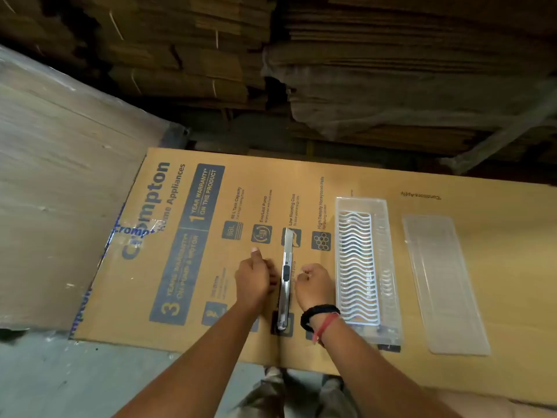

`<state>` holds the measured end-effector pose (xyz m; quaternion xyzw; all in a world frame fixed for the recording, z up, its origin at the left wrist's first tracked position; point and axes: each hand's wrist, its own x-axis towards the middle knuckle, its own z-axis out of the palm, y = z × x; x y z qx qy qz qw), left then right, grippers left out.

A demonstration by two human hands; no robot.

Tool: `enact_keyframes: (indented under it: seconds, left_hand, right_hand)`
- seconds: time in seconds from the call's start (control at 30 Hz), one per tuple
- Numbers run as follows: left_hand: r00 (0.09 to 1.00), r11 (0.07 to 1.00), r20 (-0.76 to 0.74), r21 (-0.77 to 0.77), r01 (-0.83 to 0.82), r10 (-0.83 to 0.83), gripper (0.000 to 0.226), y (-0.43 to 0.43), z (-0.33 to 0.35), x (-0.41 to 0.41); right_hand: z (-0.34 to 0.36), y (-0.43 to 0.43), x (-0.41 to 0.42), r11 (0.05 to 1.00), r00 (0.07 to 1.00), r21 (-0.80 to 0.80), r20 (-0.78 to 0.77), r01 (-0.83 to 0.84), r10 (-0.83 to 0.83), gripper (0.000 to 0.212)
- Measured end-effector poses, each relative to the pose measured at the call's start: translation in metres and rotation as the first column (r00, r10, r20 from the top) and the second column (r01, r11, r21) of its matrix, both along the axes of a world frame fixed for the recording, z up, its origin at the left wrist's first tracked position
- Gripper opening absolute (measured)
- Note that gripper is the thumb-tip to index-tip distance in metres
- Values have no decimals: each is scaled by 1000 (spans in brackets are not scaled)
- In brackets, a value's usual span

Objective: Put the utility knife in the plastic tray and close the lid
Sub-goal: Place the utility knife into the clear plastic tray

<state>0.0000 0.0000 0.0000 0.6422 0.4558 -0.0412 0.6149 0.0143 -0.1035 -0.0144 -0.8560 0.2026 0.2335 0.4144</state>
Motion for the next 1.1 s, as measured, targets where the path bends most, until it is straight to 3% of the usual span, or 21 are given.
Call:
enact_keyframes:
  seconds: [0.13, 0.37, 0.6, 0.8, 1.1]
  left_hand:
    - [993, 988, -7, 96, 119, -118, 68, 3, -5, 1]
    - [987, 987, -32, -33, 158, -159, 56, 1, -12, 7]
    - [966, 963, -45, -104, 248, -254, 28, 4, -15, 8]
    - [968, 958, -17, -147, 245, -250, 33, 5, -8, 9]
    - [973, 949, 163, -245, 199, -162, 30, -5, 26, 29]
  right_hand:
    - [2, 8, 2, 996, 1000, -83, 16, -11, 13, 13]
    - [2, 16, 7, 993, 995, -71, -19, 97, -98, 13]
    - [3, 15, 7, 988, 987, 29, -49, 152, -151, 16]
    - [12, 8, 4, 976, 991, 175, -22, 131, -129, 14]
    - [29, -1, 3, 910, 969, 400, 157, 112, -188, 15]
